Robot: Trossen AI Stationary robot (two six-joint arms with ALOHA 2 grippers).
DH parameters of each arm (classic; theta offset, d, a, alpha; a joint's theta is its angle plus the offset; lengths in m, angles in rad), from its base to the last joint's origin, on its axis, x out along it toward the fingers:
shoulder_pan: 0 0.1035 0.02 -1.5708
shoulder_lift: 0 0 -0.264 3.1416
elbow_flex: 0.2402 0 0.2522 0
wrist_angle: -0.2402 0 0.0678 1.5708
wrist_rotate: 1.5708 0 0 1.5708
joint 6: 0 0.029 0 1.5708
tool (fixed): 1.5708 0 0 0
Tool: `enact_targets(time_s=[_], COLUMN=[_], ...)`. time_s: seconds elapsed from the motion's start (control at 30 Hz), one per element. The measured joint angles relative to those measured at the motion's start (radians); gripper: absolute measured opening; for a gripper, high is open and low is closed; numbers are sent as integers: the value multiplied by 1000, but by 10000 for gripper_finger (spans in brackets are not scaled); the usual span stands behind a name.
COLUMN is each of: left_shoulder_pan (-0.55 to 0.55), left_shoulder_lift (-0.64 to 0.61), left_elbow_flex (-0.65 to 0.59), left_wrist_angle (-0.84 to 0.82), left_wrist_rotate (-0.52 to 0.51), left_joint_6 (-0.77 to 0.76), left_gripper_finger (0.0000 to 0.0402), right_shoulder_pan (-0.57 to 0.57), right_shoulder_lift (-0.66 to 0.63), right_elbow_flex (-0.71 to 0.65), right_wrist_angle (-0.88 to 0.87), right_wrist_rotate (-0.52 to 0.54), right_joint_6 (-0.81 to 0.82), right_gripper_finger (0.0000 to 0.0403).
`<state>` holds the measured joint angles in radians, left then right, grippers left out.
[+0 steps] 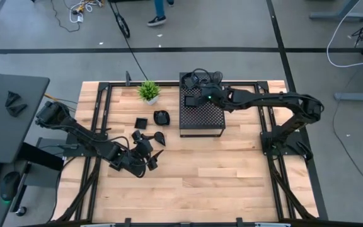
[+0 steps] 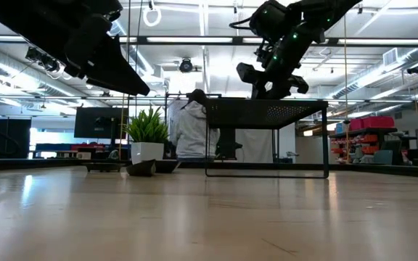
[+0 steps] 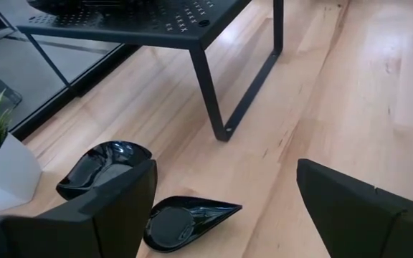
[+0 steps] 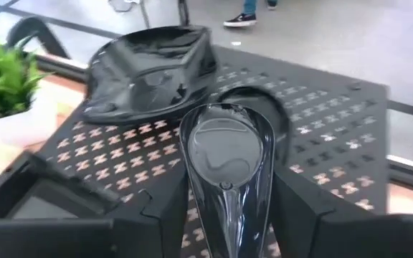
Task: Pick & Place Mini shaped plates
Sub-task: Stack the bottom drop shaped plate on top of the drop shaped plates on the shelf
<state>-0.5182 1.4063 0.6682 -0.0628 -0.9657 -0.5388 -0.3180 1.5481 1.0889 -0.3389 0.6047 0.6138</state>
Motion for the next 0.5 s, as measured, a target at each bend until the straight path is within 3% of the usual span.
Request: enact_targets(time_s=[0.5], left_shoulder_pan=[0], left_shoulder_lift=[0], left_elbow_flex=[0], left_wrist_angle=[0], left_wrist_rotate=[0], left_joint_6=[0], left_gripper_finger=[342], right_shoulder_pan=[-19], right_shoulder_lift=[-7], right_elbow_flex=[0], right_wrist_angle=[34], right_wrist_rotate=[-12], right_joint_6=[-95], right_gripper_finger=[188])
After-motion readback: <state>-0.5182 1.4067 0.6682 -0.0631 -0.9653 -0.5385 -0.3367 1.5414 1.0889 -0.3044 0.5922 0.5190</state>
